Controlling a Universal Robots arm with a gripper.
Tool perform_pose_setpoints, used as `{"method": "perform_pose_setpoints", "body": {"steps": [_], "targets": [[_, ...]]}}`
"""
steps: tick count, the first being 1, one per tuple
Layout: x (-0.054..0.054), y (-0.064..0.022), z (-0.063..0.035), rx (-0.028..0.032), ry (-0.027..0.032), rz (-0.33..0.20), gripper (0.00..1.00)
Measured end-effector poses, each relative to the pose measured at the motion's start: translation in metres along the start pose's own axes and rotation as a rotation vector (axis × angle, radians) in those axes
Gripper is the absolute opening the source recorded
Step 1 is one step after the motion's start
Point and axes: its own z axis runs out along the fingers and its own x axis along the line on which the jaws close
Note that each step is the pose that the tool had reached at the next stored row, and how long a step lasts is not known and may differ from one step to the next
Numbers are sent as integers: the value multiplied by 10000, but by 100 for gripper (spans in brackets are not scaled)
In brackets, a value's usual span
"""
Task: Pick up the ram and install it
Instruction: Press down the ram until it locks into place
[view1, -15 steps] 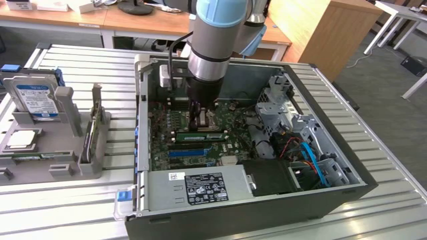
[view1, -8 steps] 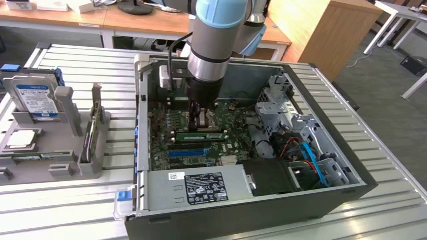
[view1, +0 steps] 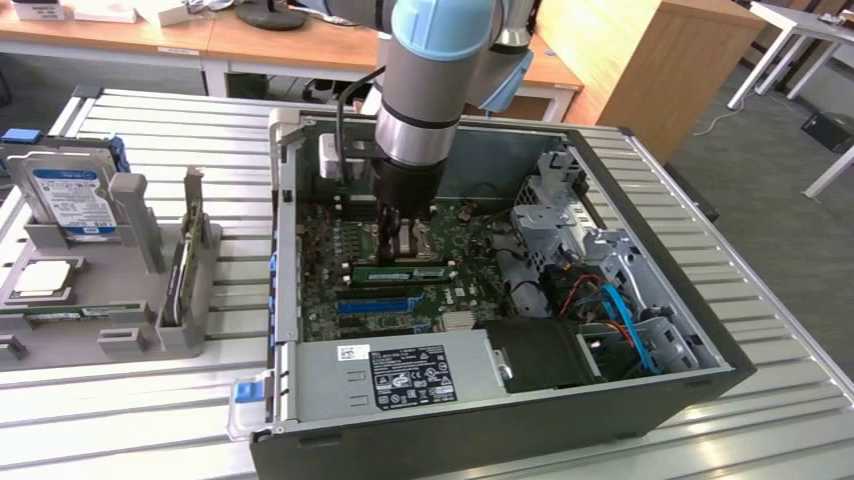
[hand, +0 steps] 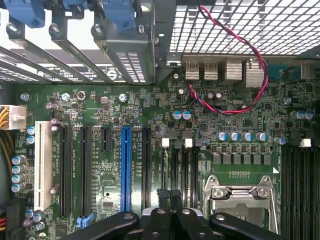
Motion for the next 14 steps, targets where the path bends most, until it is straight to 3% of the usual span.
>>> {"method": "perform_pose_setpoints", "body": {"steps": [14], "targets": [[0, 0, 36, -1, 2, 0, 11]]}}
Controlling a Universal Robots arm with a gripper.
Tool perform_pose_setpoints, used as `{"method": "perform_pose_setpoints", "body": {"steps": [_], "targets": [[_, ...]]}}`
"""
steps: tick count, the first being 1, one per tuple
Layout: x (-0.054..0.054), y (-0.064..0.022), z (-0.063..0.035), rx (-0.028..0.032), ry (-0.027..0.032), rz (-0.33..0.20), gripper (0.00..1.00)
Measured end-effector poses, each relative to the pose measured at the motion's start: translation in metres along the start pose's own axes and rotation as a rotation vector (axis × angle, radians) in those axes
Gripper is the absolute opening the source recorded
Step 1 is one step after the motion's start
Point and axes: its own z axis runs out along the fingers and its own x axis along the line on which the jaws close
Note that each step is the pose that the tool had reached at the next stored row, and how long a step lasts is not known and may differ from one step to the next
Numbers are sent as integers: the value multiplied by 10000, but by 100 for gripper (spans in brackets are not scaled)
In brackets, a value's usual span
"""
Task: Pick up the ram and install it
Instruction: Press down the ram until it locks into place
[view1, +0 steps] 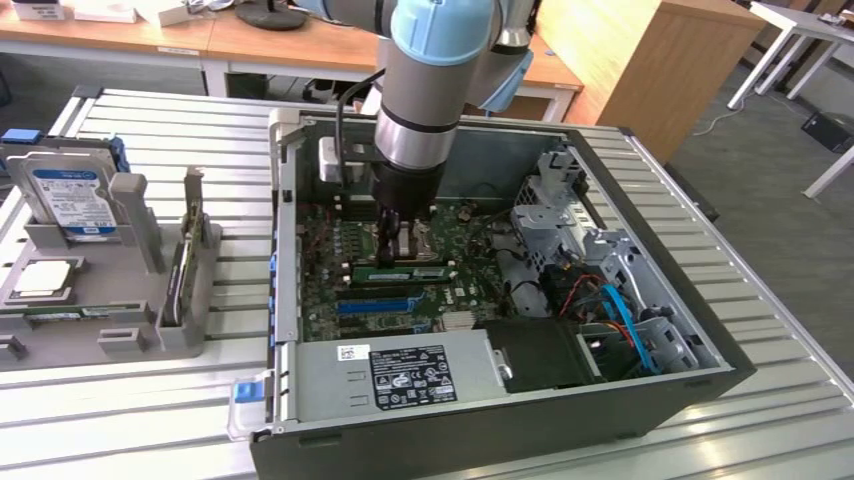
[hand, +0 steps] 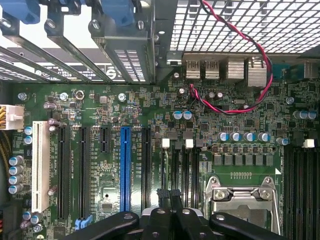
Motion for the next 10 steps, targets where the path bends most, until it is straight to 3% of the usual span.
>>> {"method": "perform_pose_setpoints", "body": {"steps": [10], "targets": [[0, -1, 17, 2, -2, 0, 11]]}}
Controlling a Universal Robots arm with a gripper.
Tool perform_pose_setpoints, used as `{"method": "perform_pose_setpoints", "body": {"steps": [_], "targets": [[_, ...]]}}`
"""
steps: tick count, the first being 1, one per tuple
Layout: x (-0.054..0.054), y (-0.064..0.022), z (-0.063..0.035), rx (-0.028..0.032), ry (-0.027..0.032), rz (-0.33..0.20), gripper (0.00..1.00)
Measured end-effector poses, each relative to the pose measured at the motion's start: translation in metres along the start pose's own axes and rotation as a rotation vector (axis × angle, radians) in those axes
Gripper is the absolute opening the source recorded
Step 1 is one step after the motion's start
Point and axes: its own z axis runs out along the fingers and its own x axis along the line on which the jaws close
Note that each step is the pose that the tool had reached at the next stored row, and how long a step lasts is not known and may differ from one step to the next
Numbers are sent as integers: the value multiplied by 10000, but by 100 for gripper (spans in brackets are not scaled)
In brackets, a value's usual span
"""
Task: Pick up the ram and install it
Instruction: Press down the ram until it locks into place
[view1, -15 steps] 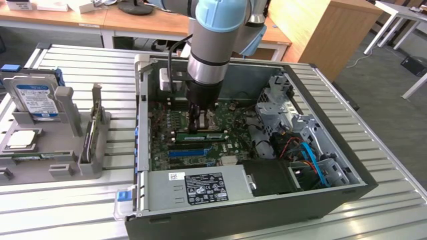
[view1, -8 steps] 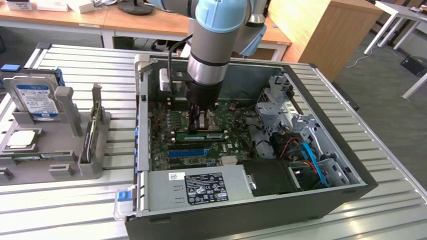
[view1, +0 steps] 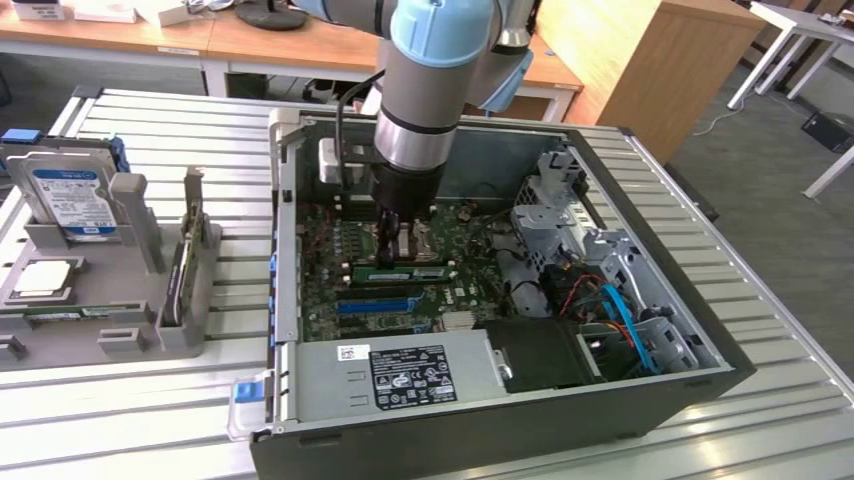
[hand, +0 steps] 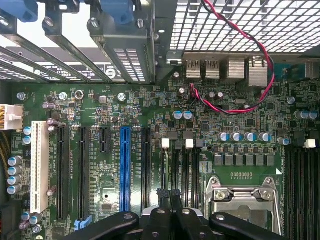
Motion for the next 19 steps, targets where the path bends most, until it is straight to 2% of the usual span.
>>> {"method": "perform_pose_setpoints", "body": {"steps": [19], "targets": [[0, 0, 23, -1, -1, 0, 11]]}}
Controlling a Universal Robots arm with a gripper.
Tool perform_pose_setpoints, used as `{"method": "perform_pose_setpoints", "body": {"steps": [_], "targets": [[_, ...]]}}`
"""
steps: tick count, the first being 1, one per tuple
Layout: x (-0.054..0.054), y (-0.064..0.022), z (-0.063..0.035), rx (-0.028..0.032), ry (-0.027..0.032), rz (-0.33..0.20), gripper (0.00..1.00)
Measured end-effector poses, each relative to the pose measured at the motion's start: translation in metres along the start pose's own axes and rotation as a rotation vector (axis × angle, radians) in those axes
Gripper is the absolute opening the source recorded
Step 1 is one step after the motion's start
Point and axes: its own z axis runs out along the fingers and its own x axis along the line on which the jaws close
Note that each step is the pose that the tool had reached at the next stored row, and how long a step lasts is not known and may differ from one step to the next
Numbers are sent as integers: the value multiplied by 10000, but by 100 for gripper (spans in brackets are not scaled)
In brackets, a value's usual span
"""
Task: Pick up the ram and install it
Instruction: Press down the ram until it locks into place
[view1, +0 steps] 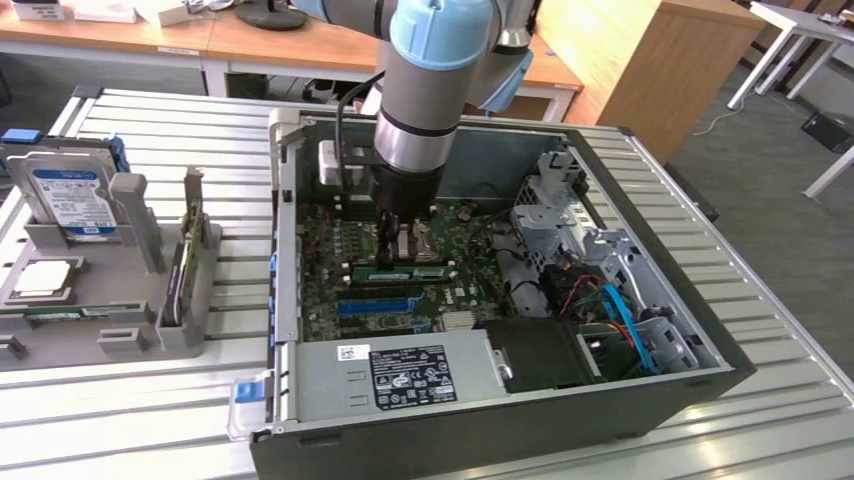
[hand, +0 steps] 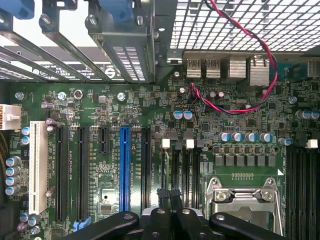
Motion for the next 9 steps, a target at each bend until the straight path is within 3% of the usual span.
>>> {"method": "perform_pose_setpoints", "body": {"steps": [9], "targets": [[0, 0, 14, 0, -21, 0, 11]]}}
